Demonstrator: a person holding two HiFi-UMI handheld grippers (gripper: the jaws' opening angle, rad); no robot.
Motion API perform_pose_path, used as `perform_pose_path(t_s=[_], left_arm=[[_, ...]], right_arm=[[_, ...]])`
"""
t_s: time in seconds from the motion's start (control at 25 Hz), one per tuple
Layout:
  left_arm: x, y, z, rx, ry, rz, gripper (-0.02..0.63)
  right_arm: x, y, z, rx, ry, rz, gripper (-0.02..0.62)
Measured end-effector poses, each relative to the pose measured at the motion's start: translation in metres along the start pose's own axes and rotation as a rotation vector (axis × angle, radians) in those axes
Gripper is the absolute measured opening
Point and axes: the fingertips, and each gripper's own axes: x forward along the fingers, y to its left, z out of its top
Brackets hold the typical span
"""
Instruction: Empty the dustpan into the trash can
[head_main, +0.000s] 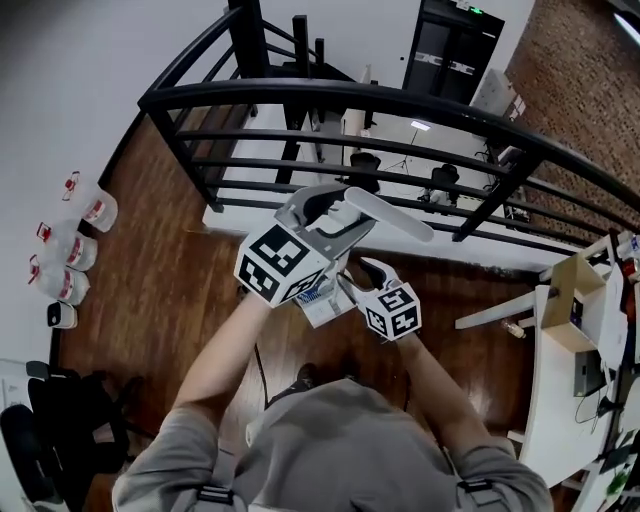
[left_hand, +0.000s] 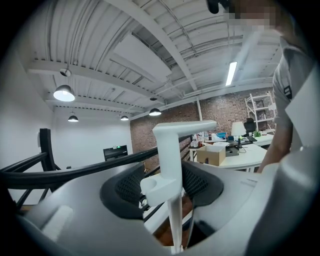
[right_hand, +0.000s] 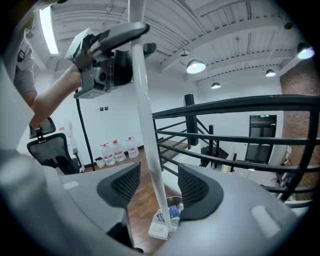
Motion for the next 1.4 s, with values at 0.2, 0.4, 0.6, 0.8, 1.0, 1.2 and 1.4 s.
perform_pose_path(t_s=[0.2, 0.4, 0.6, 0.8, 1.0, 1.2, 1.4], left_arm=[[0.002, 0.009, 0.000, -0.025, 0.001, 0.023, 0.222], [-0.002, 0.025, -0.001, -0.048, -0.010, 0.070, 0.222], [-0.013, 0.046, 0.001, -0.072, -0.045, 0.112, 0.222], [-0.044, 0.094, -0.013, -0.119, -0.101, 0.125, 0.222], [-0.099, 0.181, -0.031, -0.200, -0.179, 0.126, 0.222], [-0.148, 0.263, -0.068, -0.293, -0.173, 0.102, 0.222], [-0.175, 0.325, -0.100, -0.386, -0.185, 0.112, 0.222]], right_arm=[[0.041, -0.006, -0.005, 0.058, 0.000, 0.055, 0.206], [0.055, -0.003, -0.007, -0.044, 0.029, 0.090, 0.089], [0.065, -0.002, 0.003, -0.119, 0.033, 0.103, 0.081], [0.103, 0.011, 0.012, -0.122, 0.050, 0.117, 0.083], [0.165, 0.035, 0.040, -0.174, 0.081, 0.133, 0.078], [0.234, 0.055, 0.052, -0.191, 0.162, 0.103, 0.077], [0.284, 0.063, 0.060, -0.177, 0.199, 0.089, 0.078]])
